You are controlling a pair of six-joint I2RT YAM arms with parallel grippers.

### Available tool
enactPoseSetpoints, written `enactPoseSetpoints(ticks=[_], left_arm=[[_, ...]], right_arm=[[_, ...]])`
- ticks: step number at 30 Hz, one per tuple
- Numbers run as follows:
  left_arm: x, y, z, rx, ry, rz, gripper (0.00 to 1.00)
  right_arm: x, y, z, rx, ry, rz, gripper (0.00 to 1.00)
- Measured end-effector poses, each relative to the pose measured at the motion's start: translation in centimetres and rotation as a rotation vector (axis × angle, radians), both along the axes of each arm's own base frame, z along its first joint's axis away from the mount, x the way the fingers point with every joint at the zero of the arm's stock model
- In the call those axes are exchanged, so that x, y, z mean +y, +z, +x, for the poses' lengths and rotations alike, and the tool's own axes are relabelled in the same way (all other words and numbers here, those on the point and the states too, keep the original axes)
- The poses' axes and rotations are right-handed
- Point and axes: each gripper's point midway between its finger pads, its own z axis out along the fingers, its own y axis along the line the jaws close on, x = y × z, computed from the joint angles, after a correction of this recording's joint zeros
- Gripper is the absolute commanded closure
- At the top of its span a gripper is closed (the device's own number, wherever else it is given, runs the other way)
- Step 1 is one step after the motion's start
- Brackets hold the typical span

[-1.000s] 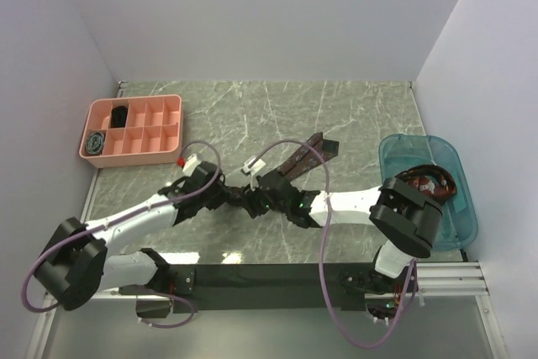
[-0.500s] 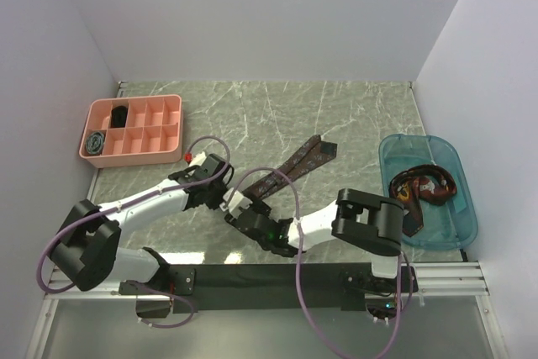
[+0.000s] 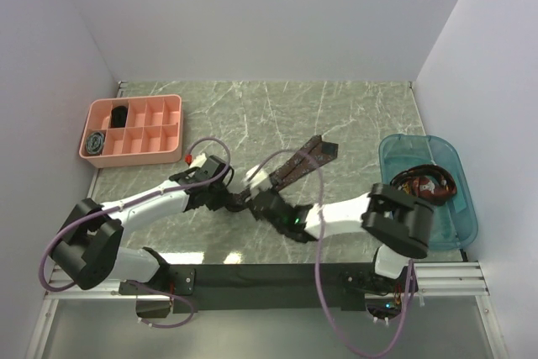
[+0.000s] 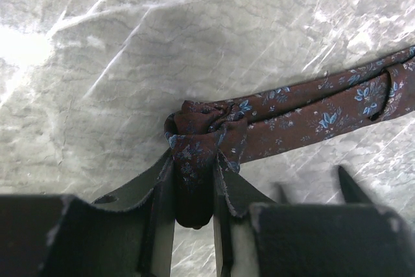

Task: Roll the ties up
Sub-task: Roll the tie

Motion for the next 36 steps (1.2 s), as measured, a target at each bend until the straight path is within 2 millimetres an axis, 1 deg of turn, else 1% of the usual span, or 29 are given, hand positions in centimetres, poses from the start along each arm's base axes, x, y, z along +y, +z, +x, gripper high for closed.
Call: enactPoseSetpoints(ticks=[2, 4, 5, 6, 8, 13, 18, 20, 22, 24, 26, 28, 29, 31, 32, 34, 36], left_arm=[[-0.1, -0.1, 0.1, -0.006, 0.000, -0.005, 0.99], [-0.2, -0.2, 0.3, -0.012, 0.000, -0.011, 0.99], [-0.3, -0.3, 0.3, -0.017, 0.001, -0.014, 0.99], [-0.3, -0.3, 0.4, -0.021, 0.001, -0.017, 0.99], [-0.4, -0.4, 0.4, -0.025, 0.001, -0.022, 0.99], [-0.7, -0.4, 0.8, -0.033, 0.000, -0.033, 0.99], [-1.1, -0.5, 1.1, -0.042, -0.003, -0.046, 0.99], [-1.2, -0.7, 1.4, -0.043, -0.001, -0.049, 0.99], [-1.5, -0.8, 1.9, -0.039, 0.003, -0.061, 0.99], [-1.8, -0.8, 3.0, -0.038, 0.013, -0.073, 0.99], [-2.1, -0.8, 4.7, -0.035, 0.027, -0.086, 0.99], [-2.5, -0.8, 7.0, -0.038, 0.045, -0.099, 0.99], [-2.6, -0.7, 7.8, -0.039, 0.048, -0.103, 0.99], [-3.1, -0.5, 10.5, -0.050, 0.056, -0.107, 0.99], [-3.1, -0.4, 11.4, -0.056, 0.057, -0.104, 0.99], [-3.4, -0.4, 12.9, -0.061, 0.058, -0.099, 0.99], [-3.6, -0.3, 13.5, -0.059, 0.052, -0.090, 0.99]], right_arm=[[-0.9, 1.0, 1.4, 0.094, -0.060, 0.118, 0.54], [-1.9, 1.4, 2.6, 0.172, -0.128, 0.212, 0.60], [-2.4, 1.3, 3.2, 0.218, -0.162, 0.258, 0.65], [-2.9, 1.1, 3.5, 0.262, -0.195, 0.297, 0.66], [-3.6, 0.2, 3.5, 0.348, -0.249, 0.348, 0.69], [-5.5, -2.6, 2.8, 0.543, -0.381, 0.421, 0.70], [-5.5, -2.8, 3.7, 0.638, -0.457, 0.523, 0.70], [-5.2, -2.7, 4.4, 0.674, -0.478, 0.555, 0.69], [-5.2, -2.7, 5.7, 0.702, -0.510, 0.585, 0.69], [-5.3, -2.7, 7.4, 0.729, -0.545, 0.605, 0.68], [-5.6, -2.5, 9.5, 0.751, -0.581, 0.616, 0.68], [-6.0, -2.4, 12.1, 0.761, -0.619, 0.614, 0.67], [-6.1, -2.3, 13.3, 0.766, -0.633, 0.606, 0.67], [-6.1, -2.0, 15.7, 0.757, -0.642, 0.597, 0.67], [-6.1, -1.9, 16.8, 0.750, -0.642, 0.590, 0.67], [-6.3, -1.5, 18.3, 0.725, -0.619, 0.577, 0.66], [-6.6, -1.3, 18.5, 0.699, -0.579, 0.544, 0.62]])
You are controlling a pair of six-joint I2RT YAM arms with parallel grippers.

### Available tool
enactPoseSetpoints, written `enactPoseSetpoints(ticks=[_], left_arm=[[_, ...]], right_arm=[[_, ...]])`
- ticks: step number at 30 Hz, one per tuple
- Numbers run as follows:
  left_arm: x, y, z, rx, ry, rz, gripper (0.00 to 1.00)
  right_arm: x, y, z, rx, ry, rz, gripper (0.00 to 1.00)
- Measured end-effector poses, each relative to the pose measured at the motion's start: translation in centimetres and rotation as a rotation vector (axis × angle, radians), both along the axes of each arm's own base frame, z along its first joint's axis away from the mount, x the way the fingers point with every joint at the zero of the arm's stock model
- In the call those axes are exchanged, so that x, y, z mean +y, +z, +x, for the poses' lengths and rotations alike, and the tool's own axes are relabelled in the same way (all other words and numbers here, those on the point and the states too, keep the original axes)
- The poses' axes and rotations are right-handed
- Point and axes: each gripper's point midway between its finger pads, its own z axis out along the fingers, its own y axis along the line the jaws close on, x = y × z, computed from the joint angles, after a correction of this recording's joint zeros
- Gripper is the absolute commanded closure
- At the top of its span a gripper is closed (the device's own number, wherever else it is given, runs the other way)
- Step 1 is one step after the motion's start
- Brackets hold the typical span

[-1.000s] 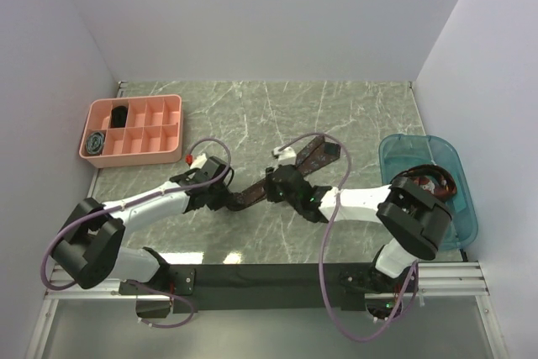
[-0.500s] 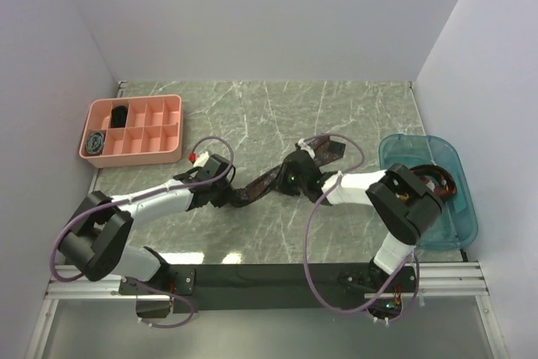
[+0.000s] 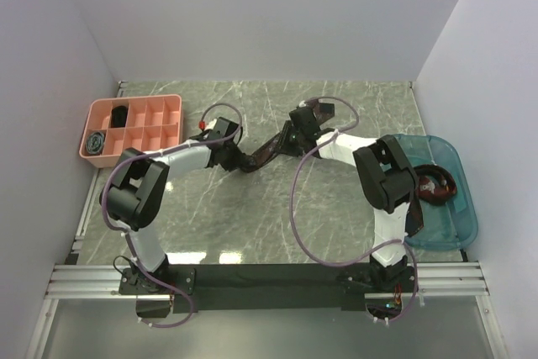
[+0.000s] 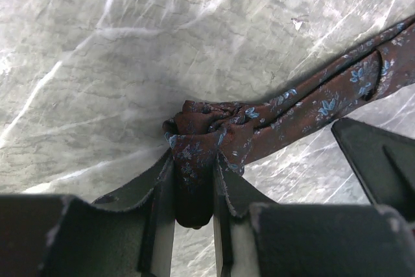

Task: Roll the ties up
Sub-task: Roll the tie

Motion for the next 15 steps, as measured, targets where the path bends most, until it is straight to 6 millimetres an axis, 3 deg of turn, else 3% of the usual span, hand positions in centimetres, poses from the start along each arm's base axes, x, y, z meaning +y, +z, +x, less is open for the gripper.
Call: enactPoseSetpoints(ticks=[4, 9, 15], left_arm=[[0.1, 0.1, 0.0, 0.020, -0.005, 0.019, 0.99], [0.5, 0.1, -0.4, 0.045, 0.000, 0.042, 0.99], [0.9, 0.1, -0.9, 0.077, 0.001, 0.070, 0.99]], right_arm=[[-0.2, -0.4, -1.7, -0.074, 0.121, -0.065, 0.50], [0.6, -0.1, -5.8, -0.261, 0.310, -0.221, 0.41], [5.9, 1.6, -10.3, -0.548, 0.558, -0.364, 0.41]])
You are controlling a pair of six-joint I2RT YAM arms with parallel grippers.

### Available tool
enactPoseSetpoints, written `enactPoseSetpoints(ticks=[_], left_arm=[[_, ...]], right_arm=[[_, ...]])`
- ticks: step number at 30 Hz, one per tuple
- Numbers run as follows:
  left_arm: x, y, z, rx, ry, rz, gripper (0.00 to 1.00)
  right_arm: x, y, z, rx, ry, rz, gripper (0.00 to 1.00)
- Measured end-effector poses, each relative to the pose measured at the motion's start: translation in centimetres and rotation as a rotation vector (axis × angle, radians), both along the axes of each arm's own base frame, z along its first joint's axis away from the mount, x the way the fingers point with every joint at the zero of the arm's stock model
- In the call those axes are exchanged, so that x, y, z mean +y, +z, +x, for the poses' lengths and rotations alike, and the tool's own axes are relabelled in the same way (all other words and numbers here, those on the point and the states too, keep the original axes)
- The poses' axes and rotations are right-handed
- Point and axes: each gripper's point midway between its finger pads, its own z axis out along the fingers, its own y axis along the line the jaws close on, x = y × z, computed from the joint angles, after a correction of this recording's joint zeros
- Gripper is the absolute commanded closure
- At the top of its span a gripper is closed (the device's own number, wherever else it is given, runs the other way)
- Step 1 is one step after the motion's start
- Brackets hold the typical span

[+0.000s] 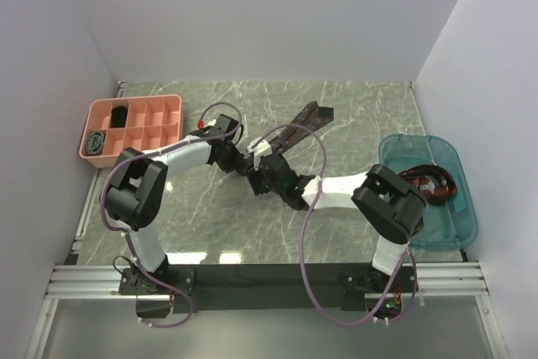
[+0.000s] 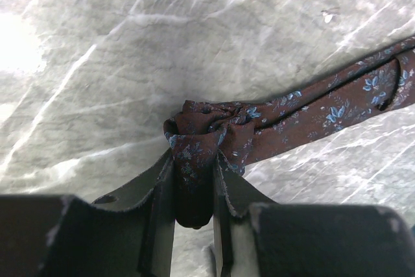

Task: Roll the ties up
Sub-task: Roll the tie

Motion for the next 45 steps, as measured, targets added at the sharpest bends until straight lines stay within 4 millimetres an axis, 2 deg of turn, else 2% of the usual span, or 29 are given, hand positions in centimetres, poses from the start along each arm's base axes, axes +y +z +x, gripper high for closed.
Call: enactPoseSetpoints(ticks=[2, 7, 12, 15, 17, 18, 22, 26, 29, 37, 41, 43, 45], left_arm=[[0.2, 0.0, -0.2, 0.010, -0.001, 0.010, 0.99], [0.4, 0.0, -0.6, 0.028, -0.002, 0.020, 0.99], [0.5, 0.0, -0.9, 0.039, -0.004, 0.027, 0.99], [0.6, 0.0, -0.9, 0.040, -0.006, 0.029, 0.99], [0.6, 0.0, -1.0, 0.042, -0.007, 0.031, 0.99], [0.6, 0.0, -1.1, 0.044, -0.009, 0.032, 0.99], [0.7, 0.1, -1.2, 0.046, -0.012, 0.035, 0.99], [0.8, 0.1, -1.3, 0.050, -0.012, 0.037, 0.99], [0.8, 0.1, -1.4, 0.052, -0.012, 0.038, 0.99], [0.9, 0.1, -1.7, 0.063, -0.018, 0.045, 0.99], [0.9, 0.1, -1.8, 0.066, -0.022, 0.045, 0.99], [0.9, 0.1, -1.9, 0.070, -0.026, 0.046, 0.99], [1.0, 0.1, -2.0, 0.072, -0.029, 0.049, 0.99]], right_arm=[[1.3, 0.5, -0.8, -0.071, 0.052, -0.028, 0.40], [2.4, 1.4, -0.3, -0.202, 0.067, -0.064, 0.40], [3.1, -0.3, -0.9, -0.238, 0.077, -0.123, 0.39], [3.1, -0.5, -1.4, -0.235, 0.068, -0.120, 0.39], [2.8, -0.5, -1.9, -0.233, 0.055, -0.085, 0.30], [2.3, -0.5, -2.2, -0.233, 0.047, -0.070, 0.12], [0.3, -0.3, -3.5, -0.238, 0.031, -0.026, 0.08], [0.8, 0.8, -3.2, -0.268, 0.030, 0.011, 0.06], [1.1, 1.2, -2.8, -0.302, 0.042, 0.006, 0.00], [2.8, -0.5, -2.2, -0.382, 0.087, -0.092, 0.02], [3.9, -0.9, -1.9, -0.429, 0.114, -0.129, 0.11], [4.4, -1.0, -1.7, -0.454, 0.122, -0.144, 0.22], [4.9, -1.3, -1.5, -0.473, 0.132, -0.160, 0.24]])
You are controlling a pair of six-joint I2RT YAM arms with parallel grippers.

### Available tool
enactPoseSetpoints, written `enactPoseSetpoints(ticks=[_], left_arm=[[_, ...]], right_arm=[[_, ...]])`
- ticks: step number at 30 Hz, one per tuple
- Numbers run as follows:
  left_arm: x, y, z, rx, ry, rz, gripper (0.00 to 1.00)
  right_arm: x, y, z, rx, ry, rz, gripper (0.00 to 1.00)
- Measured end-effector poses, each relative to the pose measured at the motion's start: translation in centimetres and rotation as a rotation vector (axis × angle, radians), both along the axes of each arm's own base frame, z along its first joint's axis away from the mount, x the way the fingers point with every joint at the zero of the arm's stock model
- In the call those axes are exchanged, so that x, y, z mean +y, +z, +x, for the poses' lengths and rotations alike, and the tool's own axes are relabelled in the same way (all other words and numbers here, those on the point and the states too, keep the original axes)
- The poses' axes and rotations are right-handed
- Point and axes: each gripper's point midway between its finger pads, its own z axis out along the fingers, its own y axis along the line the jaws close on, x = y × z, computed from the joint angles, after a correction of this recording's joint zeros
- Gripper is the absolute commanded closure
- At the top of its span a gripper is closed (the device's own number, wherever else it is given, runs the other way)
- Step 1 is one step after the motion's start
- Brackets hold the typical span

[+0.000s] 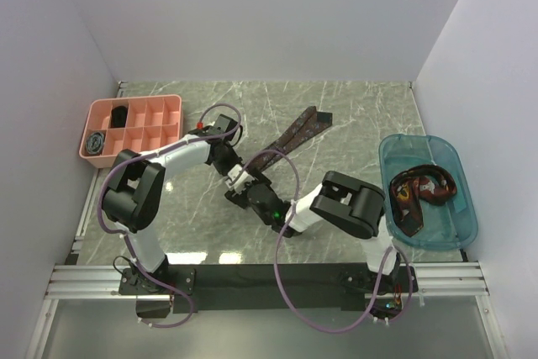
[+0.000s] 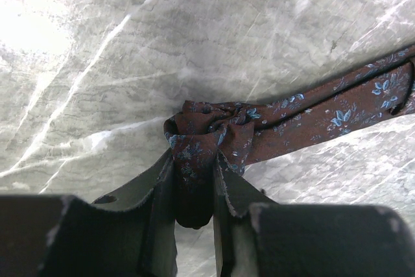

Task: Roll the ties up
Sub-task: Roll the tie

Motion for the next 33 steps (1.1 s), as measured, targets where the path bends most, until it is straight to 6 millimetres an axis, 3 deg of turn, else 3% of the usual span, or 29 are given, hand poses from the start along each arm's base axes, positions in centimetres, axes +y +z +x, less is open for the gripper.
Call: enactPoseSetpoints(ticks=[4, 11, 25, 33], left_arm=[[0.1, 0.0, -0.1, 0.005, -0.002, 0.003, 0.99], [-0.1, 0.0, -0.5, 0.019, -0.017, -0.003, 0.99], [0.5, 0.4, -2.7, 0.064, -0.069, 0.002, 0.99], [0.4, 0.2, -3.7, 0.084, -0.084, -0.013, 0.99]], right_arm=[[0.7, -0.3, 0.3, -0.036, 0.009, -0.020, 0.26], [1.1, -0.6, 0.7, -0.084, 0.001, -0.023, 0.43], [1.9, -0.3, 0.1, -0.120, -0.014, -0.040, 0.35], [2.5, -0.3, 0.0, -0.140, -0.031, -0.052, 0.41]])
